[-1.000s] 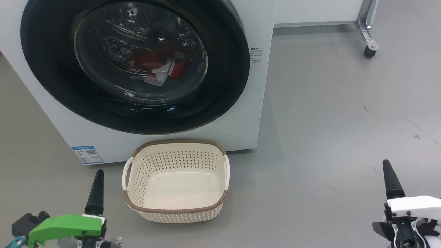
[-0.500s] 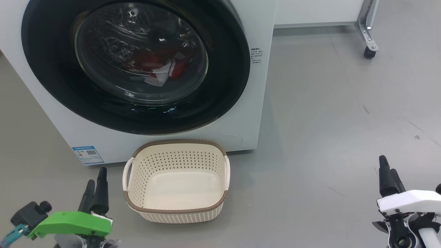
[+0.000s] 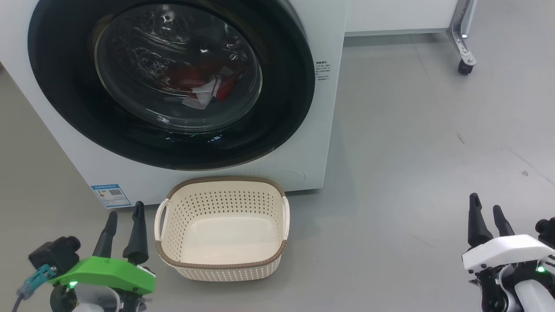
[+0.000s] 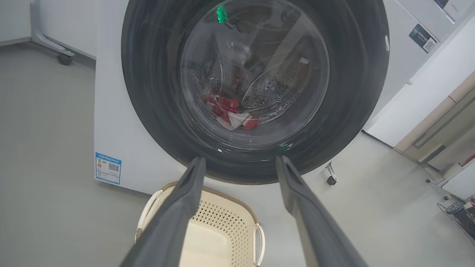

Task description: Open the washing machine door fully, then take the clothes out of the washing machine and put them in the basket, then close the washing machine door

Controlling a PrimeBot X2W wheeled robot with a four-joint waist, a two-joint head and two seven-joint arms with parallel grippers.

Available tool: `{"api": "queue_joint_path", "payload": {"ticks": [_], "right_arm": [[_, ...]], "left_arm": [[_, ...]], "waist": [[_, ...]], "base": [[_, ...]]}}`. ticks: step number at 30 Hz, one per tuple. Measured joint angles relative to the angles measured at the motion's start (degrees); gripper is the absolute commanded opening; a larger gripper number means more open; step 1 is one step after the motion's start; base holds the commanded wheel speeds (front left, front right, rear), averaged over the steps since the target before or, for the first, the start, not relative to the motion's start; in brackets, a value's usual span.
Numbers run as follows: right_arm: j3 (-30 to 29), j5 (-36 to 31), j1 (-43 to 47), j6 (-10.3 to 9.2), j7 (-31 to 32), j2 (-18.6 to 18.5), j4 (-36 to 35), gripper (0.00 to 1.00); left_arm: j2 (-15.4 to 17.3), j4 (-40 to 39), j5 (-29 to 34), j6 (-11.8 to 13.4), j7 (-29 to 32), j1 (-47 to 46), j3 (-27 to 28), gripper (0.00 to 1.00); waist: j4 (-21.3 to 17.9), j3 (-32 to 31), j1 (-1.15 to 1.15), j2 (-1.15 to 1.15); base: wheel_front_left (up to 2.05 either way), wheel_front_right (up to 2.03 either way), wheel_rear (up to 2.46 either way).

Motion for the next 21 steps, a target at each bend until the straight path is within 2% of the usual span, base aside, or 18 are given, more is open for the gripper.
{"api": "queue_joint_path", "payload": {"ticks": [6,7,21], "right_arm": [[1.74,-6.44,-0.29,-1.57,-0.93,-0.69,0.13,1.0],[2.36,-8.48,-0.3,-2.37,-1.35,-0.8,0.14,1.0],[4.93,-20.53,-0.32,-5.04,-4.11,-0.97,0.35,1.0]], "left_arm": [[0.14,-0.35,6.86,1.38,-1.14,-0.01,-1.59,1.0],[0.2,-0.49,8.91,1.87,-1.52,-0.01,-1.98,1.0],[-0.09,-0.85,21.85,3.9,-4.47,0.01,-4.42,1.0]], "waist": [[0.02,-0.01,0.0,0.0],[0.03,-0.01,0.0,0.0],[0.02,-0.03,0.0,0.0]], "base": [[0.0,0.0,0.0],[0.0,0.0,0.0],[0.0,0.0,0.0]]}}
